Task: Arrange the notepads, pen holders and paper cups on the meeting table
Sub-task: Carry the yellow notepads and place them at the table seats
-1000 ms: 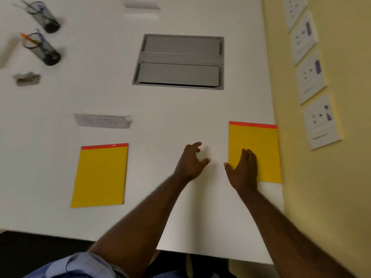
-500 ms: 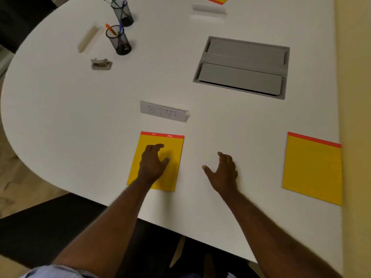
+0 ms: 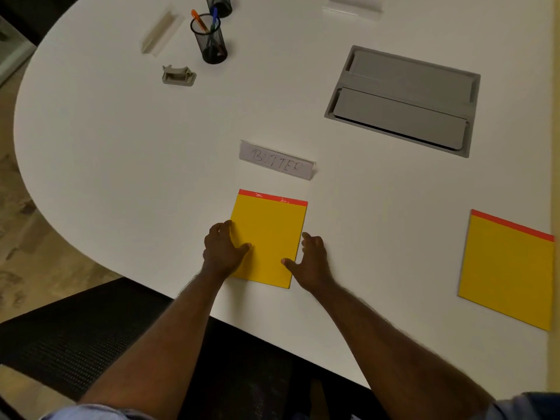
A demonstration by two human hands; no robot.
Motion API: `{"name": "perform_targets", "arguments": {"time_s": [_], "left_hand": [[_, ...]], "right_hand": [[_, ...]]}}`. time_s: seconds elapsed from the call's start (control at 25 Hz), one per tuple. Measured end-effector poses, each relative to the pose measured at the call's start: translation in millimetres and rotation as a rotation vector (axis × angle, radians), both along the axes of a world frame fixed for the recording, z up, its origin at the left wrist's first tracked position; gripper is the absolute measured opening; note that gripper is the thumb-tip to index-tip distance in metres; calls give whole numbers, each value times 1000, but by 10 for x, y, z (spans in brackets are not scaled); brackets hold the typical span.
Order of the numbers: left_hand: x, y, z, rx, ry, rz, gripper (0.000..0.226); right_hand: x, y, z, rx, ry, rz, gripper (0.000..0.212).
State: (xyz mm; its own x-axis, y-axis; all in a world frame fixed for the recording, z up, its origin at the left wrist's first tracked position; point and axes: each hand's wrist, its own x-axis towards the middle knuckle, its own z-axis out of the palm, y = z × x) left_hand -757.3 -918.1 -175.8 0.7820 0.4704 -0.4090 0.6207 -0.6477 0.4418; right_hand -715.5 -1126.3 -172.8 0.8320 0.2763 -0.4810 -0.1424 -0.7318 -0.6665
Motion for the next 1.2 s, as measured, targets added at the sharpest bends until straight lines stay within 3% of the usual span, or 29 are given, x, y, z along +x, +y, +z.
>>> {"name": "perform_targets", "arguments": {"time_s": [0.24, 0.32, 0.48, 0.84, 1.2], "left_hand": [[96, 35, -40, -152, -67, 177, 72], [138, 82, -28, -271, -76, 316, 58], [103, 156, 48, -465, -192, 404, 26], [74, -109, 356, -587, -305, 390, 27], [503, -1403, 536, -658, -347, 278, 29]], "right_hand": [[4, 104, -47, 52, 71, -71, 84], [33, 102, -59, 66, 84, -108, 80], [88, 68, -77, 112, 116, -143, 73], [133, -291, 148, 258, 61, -181, 53], [336, -1532, 553, 216, -83, -347, 45]]}}
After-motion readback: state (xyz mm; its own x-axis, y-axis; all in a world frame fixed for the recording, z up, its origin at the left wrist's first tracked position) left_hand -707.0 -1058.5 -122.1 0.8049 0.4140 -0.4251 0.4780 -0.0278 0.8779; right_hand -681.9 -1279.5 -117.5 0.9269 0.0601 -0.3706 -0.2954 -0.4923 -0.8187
